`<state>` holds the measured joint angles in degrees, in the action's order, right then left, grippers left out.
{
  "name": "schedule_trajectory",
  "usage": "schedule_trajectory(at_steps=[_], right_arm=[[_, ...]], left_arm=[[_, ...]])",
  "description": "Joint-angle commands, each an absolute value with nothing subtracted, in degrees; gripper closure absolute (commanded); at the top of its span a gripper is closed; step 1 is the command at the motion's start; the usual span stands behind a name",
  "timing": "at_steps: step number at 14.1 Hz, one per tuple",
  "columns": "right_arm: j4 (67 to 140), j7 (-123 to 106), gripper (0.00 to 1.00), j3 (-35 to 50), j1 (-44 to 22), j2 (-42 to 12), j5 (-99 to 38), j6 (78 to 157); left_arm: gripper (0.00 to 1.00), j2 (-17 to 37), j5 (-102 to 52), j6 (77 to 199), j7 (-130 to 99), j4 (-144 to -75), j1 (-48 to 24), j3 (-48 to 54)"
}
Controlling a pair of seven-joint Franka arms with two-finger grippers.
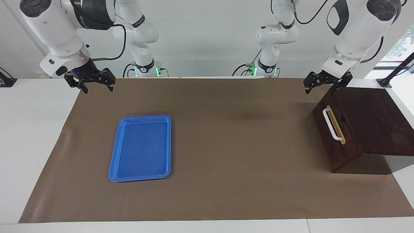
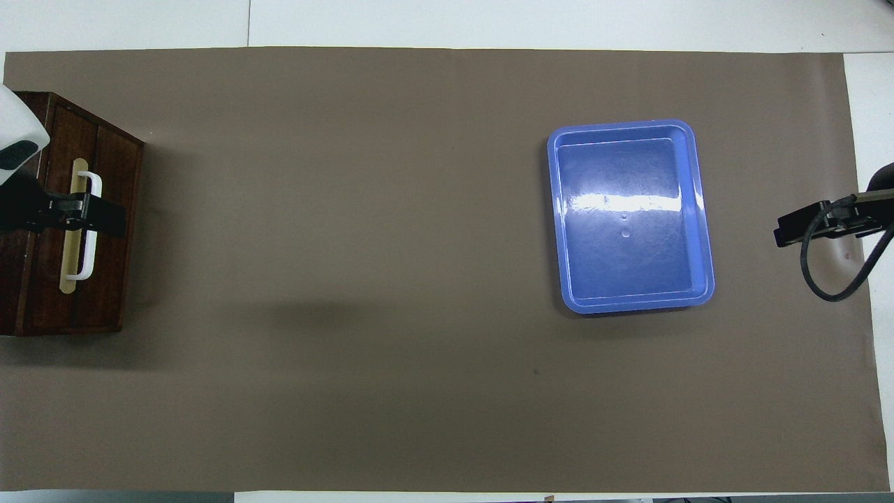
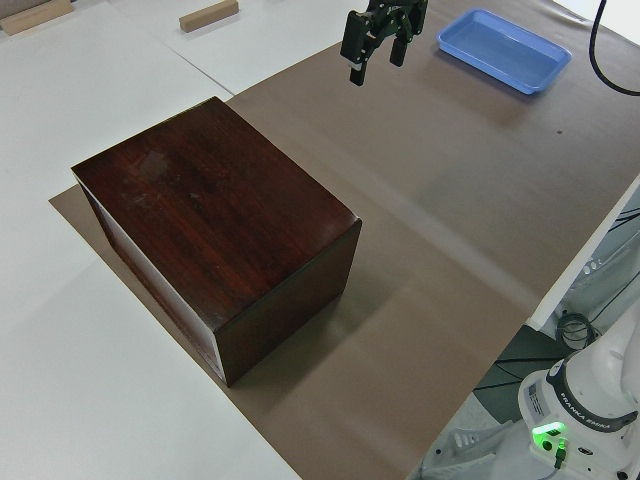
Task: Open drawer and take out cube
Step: 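Reach the left gripper to the white drawer handle, then pull the drawer open toward the robot with the left gripper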
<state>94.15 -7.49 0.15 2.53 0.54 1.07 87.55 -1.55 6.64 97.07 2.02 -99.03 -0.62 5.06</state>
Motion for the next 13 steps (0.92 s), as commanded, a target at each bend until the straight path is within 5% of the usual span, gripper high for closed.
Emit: schedule_trajectory(at_steps=[1, 9, 13], right_arm=[[93.8, -9.4, 0.00, 0.8, 3.3, 0.3, 1.7, 87.7], [93.9, -9.9, 0.00, 0.8, 3.4, 0.4, 1.7, 89.7], [94.8, -9.7, 0.00, 0.8, 3.1, 0.5, 1.7, 93.7]], left_arm=[[0.00, -6.0, 10.8, 107.9, 2.5, -111.3, -2.1, 4.7], [0.00, 4.3, 33.1, 119.9, 0.3, -114.3, -2.1, 4.7], [0.00, 4.7, 35.5, 125.1, -0.6, -117.4, 0.9, 4.7]])
